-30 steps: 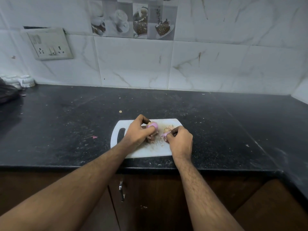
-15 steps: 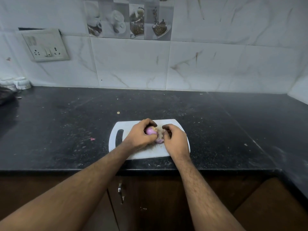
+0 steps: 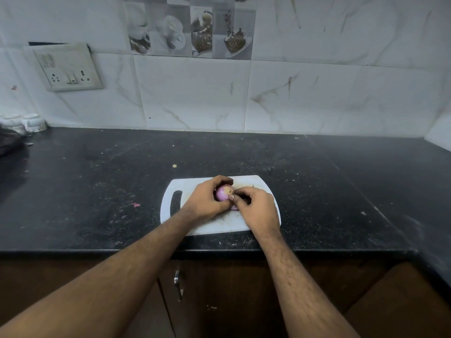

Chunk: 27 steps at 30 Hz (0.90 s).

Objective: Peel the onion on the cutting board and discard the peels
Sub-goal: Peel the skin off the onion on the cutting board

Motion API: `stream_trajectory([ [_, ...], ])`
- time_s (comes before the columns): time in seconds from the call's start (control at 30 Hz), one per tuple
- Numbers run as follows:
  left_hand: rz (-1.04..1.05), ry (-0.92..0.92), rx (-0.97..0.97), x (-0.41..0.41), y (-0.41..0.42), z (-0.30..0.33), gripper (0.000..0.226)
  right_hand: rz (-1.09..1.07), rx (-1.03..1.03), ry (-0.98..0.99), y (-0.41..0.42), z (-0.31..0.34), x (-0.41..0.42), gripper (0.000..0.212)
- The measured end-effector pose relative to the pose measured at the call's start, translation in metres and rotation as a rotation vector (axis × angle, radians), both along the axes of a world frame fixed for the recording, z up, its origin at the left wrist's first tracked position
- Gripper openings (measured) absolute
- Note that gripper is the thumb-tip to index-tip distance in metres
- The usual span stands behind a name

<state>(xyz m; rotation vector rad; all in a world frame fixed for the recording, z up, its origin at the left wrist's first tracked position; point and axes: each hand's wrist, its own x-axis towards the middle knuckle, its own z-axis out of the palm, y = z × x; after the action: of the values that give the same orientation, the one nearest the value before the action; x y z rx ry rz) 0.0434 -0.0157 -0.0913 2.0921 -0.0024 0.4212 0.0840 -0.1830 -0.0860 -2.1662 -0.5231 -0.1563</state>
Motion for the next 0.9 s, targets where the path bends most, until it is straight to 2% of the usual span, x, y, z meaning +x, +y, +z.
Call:
stream_trajectory([
  [0.2, 0.022, -0.04, 0.008, 0.0006, -0.0014, 0.0, 0.048, -0.002, -0.03, -0.017, 0.0003, 0.0016, -0.003, 0.022],
  [0.4, 0.042, -0.028, 0.013, 0.0037, -0.001, -0.001, 0.053, 0.003, -0.01, -0.026, 0.0007, 0.0005, -0.0036, 0.021],
  [0.6, 0.048, -0.001, -0.07, 0.0051, 0.0034, -0.0053, 0.05, -0.019, -0.015, -0.045, 0.0001, 0.0022, -0.0054, 0.018],
  [0.9, 0.035, 0.025, -0.195, 0.0027, 0.0041, -0.0035, 0.057, -0.072, -0.09, -0.053, -0.0012, 0.008, -0.0091, 0.014],
])
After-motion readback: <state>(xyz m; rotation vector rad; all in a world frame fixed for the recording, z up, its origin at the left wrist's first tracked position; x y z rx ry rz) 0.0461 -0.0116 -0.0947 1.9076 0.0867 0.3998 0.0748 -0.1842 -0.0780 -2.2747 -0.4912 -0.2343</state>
